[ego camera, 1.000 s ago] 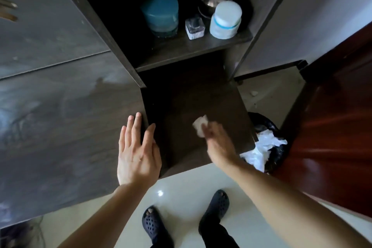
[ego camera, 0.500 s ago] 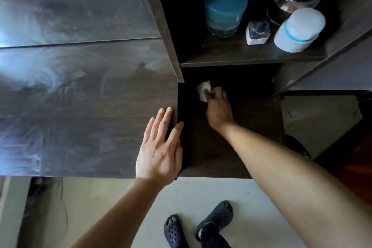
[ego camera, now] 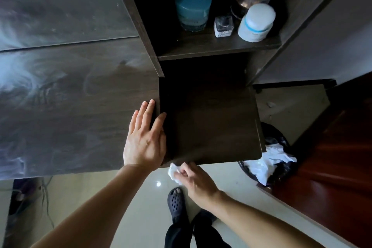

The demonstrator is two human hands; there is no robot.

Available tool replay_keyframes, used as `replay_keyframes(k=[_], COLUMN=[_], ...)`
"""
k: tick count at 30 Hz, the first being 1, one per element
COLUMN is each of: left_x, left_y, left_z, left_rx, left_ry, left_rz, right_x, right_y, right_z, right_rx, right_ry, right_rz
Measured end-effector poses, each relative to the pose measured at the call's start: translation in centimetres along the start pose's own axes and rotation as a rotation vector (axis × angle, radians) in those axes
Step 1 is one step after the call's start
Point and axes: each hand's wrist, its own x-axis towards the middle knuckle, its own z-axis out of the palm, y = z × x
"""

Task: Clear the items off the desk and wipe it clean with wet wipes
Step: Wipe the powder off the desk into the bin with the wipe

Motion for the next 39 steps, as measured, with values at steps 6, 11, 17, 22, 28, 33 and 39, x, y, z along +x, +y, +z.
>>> replay_keyframes(k=[6,11,17,22,28,33,39], left_x=[-0.2,-1.3,-1.2,2.6,6.1,5.5,5.5], left_y=[0.3,4.6,13.3,16.6,18.2,17.9,17.8], left_z=[0.2,1.5,5.9,10.5,16.9,20.7,21.2], left_rx=[0.022,-0.093,-0.238,-0.197,-0.094,-0.037,-0.041], left_ry=[0.004,0.0,-0.149,-0.18,-0.139,-0.07,-0.015], left_rz=[-0.011,0.114,0.306,0.409,0.327,0.301,0.316], right_x=[-8.7,-15.1,-17.8,-16.9,-14.5,-12.3,-11.1], right_y=[2.7,5.8,10.3,16.6,24.4,30.2,33.3], right_z=[0.5,-2.1,-3.9,-2.8,0.3,1.7,3.3], right_rx=[0.073,0.148,0.459,0.681,0.704,0.655,0.568], right_ry=[0.061,0.286,0.493,0.59,0.549,0.425,0.291], right_rz=[0.415,0.925,1.414,1.611,1.598,1.558,1.455])
